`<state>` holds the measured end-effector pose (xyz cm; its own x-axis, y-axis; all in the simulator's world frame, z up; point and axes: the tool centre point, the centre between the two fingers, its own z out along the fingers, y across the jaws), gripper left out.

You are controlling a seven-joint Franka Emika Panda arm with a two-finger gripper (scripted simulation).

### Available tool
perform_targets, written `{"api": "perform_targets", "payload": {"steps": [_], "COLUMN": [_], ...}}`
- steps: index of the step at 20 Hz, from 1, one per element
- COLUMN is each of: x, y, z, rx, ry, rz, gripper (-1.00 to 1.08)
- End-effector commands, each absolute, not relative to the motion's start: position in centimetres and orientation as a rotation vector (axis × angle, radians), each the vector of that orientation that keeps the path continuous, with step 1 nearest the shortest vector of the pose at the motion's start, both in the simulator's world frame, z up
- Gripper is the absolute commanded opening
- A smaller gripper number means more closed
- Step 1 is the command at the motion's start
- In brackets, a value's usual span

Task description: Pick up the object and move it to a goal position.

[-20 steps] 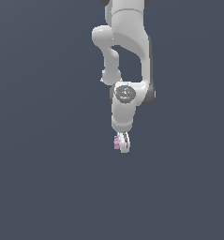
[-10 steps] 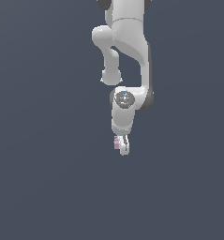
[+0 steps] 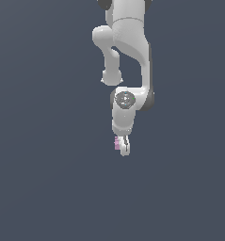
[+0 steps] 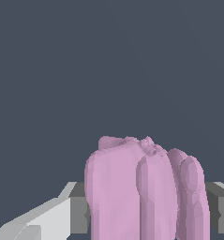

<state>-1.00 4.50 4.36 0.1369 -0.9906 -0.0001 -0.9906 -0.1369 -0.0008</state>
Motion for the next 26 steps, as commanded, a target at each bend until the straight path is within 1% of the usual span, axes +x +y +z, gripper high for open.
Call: {"api": "perform_targets", "payload": {"steps": [1, 6, 11, 26], "x": [-1.0, -0.7, -0.3, 1.7], "y": [4.5, 4.7, 5.0, 6.5], "z": [4.6, 6.5, 9.9, 25.3], "rx": [-2.368, -2.367, -2.367, -2.368], "ry": [2.063, 2.064, 2.064, 2.067], "rz": [-0.001, -0.001, -0.001, -0.002], "gripper": [-1.0, -1.0, -1.0, -1.0]}}
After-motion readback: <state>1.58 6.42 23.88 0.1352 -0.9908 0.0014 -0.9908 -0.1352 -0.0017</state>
